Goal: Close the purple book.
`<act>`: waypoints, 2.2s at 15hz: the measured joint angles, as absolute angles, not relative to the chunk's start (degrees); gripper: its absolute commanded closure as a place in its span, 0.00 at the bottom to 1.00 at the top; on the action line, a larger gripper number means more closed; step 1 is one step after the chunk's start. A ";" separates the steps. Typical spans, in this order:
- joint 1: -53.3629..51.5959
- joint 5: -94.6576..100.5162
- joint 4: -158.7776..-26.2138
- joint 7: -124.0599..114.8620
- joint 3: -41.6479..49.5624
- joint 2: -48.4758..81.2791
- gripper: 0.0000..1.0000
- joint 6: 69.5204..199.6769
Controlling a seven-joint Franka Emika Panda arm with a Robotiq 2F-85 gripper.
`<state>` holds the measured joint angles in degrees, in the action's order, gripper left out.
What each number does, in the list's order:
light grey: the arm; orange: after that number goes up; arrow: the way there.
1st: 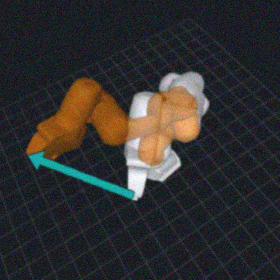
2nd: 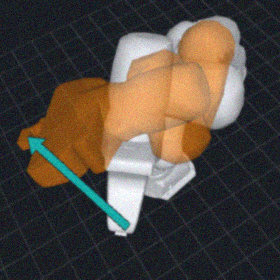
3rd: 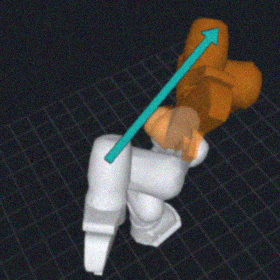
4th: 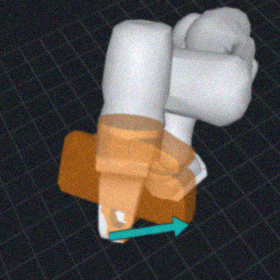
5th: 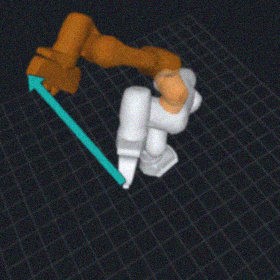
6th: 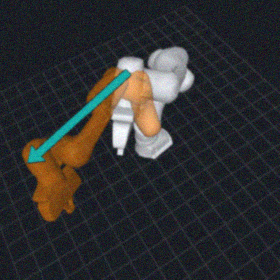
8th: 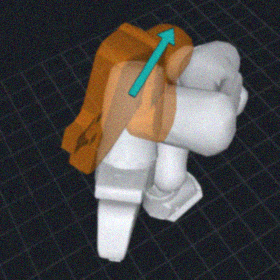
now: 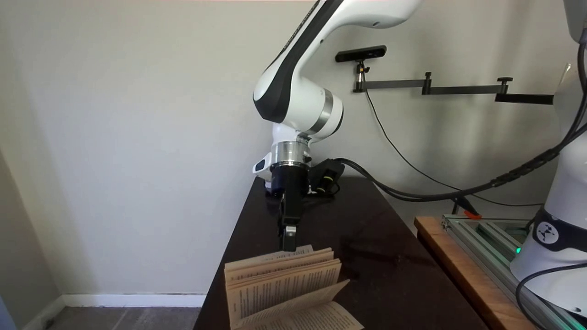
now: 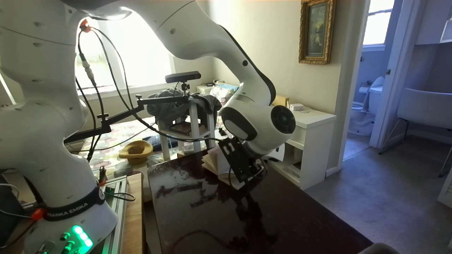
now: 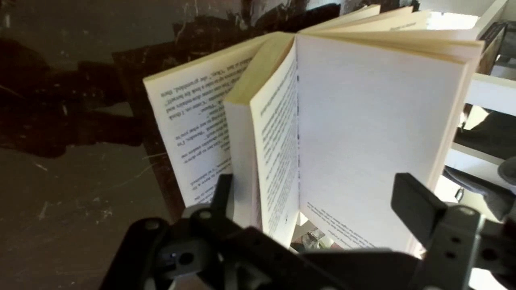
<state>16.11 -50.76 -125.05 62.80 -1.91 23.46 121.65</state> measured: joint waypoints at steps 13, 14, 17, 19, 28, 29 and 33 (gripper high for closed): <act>9.39 -50.30 -125.04 63.71 -1.27 21.57 0.00 117.65; 8.93 -50.30 -125.04 63.70 -1.27 21.57 0.00 117.65; 8.55 -50.30 -125.02 63.70 -1.27 21.47 0.00 117.65; 8.52 -50.30 -125.02 63.70 -1.27 21.20 0.00 117.65; 5.88 -49.44 -124.99 63.62 -1.46 19.62 0.00 117.64; 5.54 -49.12 -124.98 63.55 -1.53 19.45 0.00 117.64; 3.84 -47.91 -124.89 63.27 -2.00 19.04 0.00 117.65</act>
<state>3.84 -47.91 -124.89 63.27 -2.00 19.04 117.65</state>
